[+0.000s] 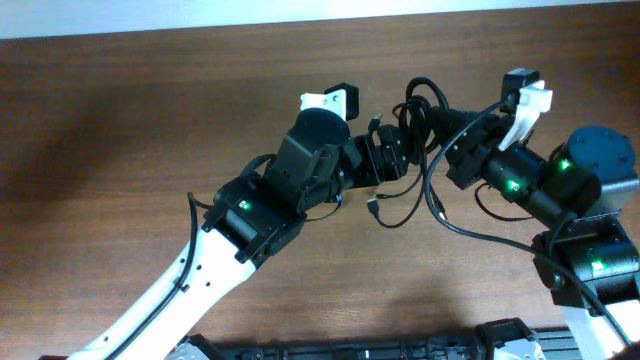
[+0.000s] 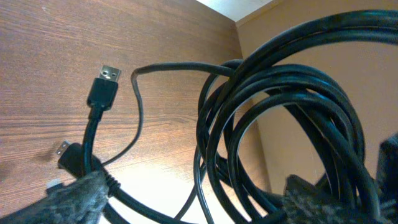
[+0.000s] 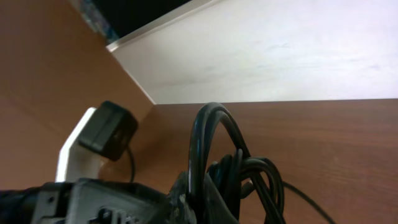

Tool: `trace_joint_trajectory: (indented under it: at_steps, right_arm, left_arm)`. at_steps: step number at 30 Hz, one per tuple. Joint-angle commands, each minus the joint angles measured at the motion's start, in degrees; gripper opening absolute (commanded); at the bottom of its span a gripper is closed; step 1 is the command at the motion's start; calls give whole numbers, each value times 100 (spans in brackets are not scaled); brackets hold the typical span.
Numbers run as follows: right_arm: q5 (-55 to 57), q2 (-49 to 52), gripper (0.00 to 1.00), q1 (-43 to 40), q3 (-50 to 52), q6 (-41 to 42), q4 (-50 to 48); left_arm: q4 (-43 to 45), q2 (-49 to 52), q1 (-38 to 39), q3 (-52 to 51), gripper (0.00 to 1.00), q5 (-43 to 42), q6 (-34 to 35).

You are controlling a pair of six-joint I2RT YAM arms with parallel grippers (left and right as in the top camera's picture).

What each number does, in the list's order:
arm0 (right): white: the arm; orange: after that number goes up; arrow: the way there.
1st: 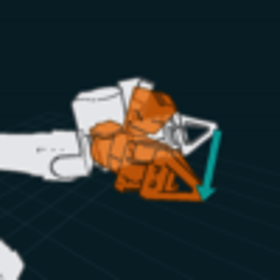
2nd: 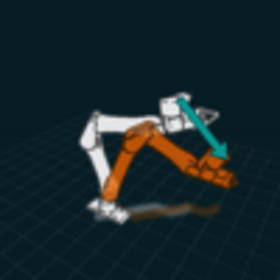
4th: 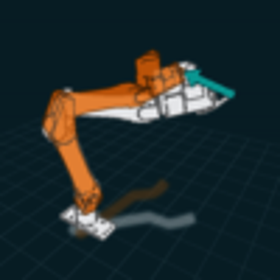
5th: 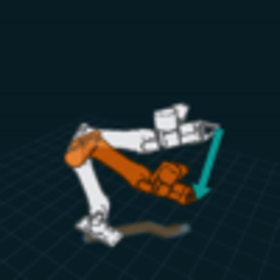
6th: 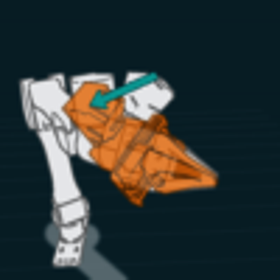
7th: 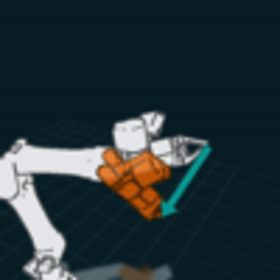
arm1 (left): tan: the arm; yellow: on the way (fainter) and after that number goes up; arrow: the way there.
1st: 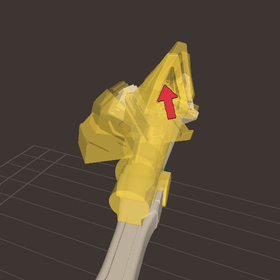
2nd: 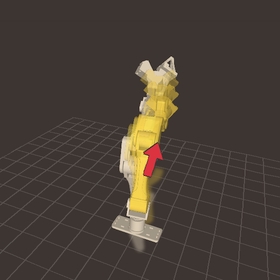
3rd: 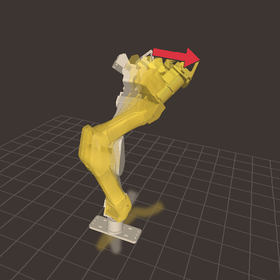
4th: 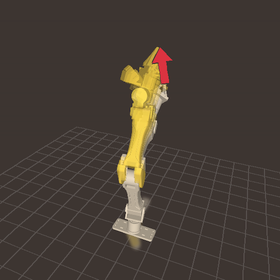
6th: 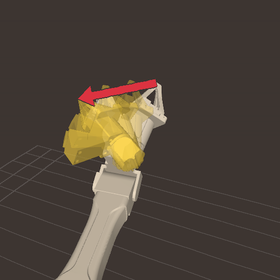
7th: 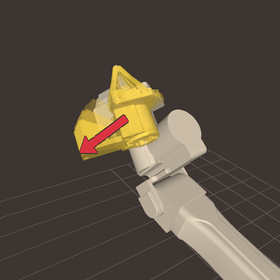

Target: Untangle cables

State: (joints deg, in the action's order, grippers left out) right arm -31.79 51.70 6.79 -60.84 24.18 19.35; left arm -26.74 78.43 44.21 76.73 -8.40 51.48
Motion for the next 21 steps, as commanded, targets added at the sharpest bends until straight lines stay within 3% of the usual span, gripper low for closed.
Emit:
trace_joint_trajectory:
  at_steps: [1,21]
  right_arm:
    - [535,11,4,-11,-24,-57,57]
    - [839,15,4,-11,-24,-293,160]
  left_arm:
    - [-46,9,-11,68,99,-120,-105]
    - [11,-120,-11,68,99,39,-105]
